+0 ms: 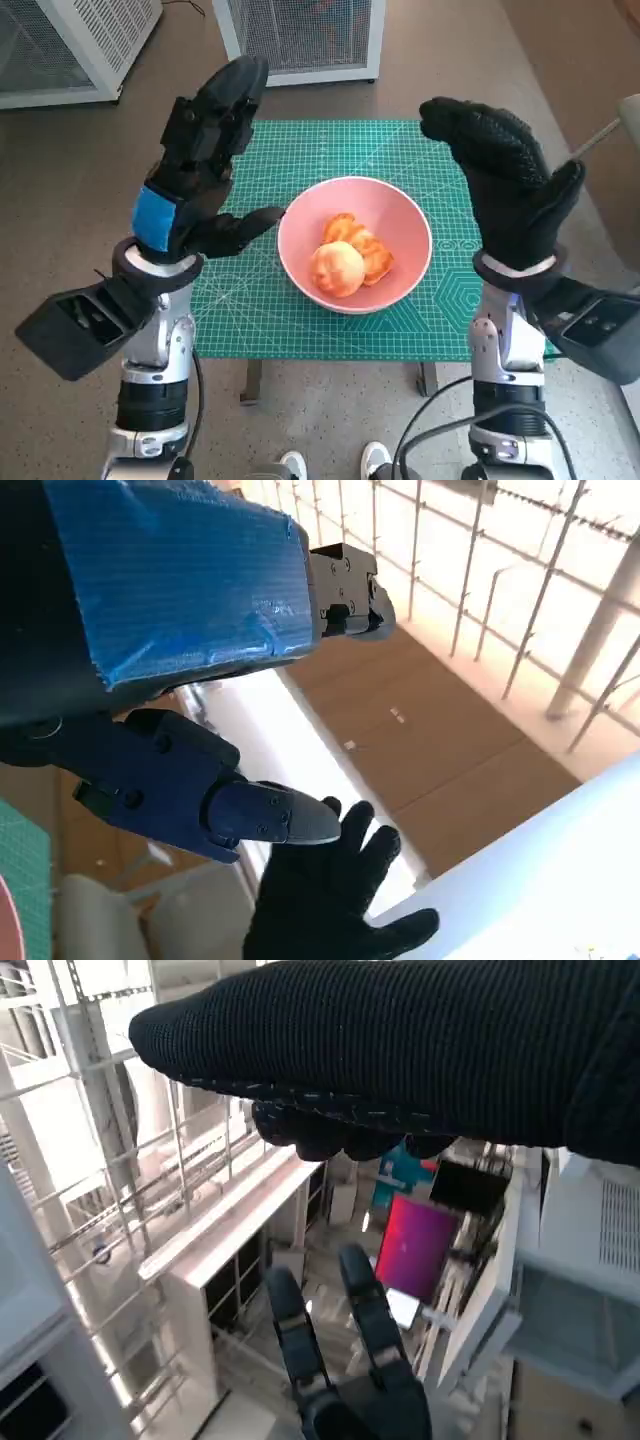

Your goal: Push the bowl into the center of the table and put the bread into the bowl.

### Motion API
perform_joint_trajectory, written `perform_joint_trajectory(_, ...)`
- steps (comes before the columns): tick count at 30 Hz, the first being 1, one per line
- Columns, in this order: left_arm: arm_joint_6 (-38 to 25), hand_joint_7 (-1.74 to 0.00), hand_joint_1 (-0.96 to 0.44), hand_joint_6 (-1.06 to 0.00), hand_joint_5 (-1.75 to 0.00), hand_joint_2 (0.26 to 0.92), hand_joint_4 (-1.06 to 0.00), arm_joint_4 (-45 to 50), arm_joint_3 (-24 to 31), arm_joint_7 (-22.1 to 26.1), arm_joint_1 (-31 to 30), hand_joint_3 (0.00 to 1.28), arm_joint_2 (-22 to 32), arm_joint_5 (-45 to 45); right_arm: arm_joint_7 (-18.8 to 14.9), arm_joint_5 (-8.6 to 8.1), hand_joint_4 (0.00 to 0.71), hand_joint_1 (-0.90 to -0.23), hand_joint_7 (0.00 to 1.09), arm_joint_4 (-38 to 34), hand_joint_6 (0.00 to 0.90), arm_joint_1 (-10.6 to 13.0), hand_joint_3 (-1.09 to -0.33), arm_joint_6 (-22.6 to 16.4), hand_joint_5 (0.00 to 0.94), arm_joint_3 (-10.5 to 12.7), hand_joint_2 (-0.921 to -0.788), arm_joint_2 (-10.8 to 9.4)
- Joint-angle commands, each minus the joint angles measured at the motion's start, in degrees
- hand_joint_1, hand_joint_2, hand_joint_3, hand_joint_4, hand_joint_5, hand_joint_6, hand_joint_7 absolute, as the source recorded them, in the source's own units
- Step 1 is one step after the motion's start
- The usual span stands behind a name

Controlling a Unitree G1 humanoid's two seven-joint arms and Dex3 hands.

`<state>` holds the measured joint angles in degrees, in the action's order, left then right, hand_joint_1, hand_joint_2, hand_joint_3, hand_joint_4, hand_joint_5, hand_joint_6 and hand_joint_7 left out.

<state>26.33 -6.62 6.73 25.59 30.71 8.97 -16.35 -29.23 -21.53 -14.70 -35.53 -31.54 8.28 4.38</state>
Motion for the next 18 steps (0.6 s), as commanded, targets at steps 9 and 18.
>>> perform_joint_trajectory(9, 0.99, -0.5, -0.55, 0.0, -0.03, 0.921, -0.09, 0.06, -0.92, 0.31, -0.38, 0.36, -0.21, 0.3, 3.39, 3.92, 0.315, -0.471, 0.6, 0.27, 0.119, -0.54, -0.487, -0.71, 0.009, -1.61, -0.91, -0.13)
perform_joint_trajectory(18, 0.16, -0.5, -0.54, 0.0, -0.03, 0.921, -0.09, 0.53, -1.53, -0.15, -0.16, 0.39, -0.52, 0.33, 2.89, 3.99, 0.3, -0.488, 0.67, 0.17, 0.071, -0.99, -0.476, -0.7, 0.0, -1.99, -0.916, 0.68)
